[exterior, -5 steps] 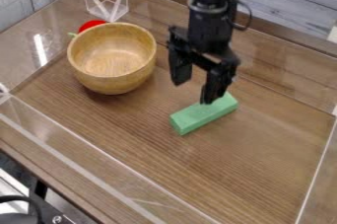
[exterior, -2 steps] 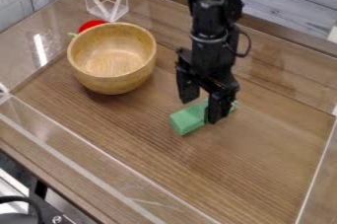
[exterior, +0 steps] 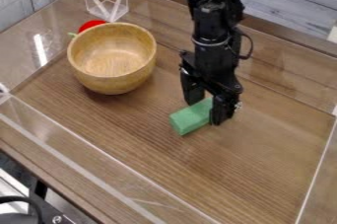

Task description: Put the green block in the brown bowl

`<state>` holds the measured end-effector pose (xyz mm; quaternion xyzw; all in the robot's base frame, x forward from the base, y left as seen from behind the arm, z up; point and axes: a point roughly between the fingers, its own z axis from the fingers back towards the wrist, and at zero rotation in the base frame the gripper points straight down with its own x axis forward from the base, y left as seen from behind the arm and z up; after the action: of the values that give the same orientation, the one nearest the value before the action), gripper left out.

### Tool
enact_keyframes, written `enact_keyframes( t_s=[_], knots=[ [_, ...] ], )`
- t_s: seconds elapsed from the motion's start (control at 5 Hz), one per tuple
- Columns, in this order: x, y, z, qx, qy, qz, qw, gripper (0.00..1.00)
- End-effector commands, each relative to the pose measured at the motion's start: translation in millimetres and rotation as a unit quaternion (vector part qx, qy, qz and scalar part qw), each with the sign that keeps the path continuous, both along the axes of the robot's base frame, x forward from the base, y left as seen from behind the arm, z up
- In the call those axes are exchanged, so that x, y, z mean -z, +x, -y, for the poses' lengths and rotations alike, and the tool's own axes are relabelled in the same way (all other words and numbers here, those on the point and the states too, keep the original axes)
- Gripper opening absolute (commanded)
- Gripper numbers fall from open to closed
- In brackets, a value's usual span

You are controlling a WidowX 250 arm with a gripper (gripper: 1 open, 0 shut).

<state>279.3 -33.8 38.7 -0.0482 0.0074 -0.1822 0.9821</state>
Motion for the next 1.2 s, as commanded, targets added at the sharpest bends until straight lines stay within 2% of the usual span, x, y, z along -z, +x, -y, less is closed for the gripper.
enact_keyframes(
  t_s=[0.0, 0.4, 1.0],
  knots=[
    [-8.3, 3.5, -1.1, 0.006, -0.004, 0.016, 0.9998, 1.00],
    [-8.9, 4.4, -4.9, 0.003, -0.007, 0.015, 0.9999, 1.00],
    [-12.8, 6.1, -7.3, -0.002, -0.010, 0.024, 0.9997, 1.00]
  ],
)
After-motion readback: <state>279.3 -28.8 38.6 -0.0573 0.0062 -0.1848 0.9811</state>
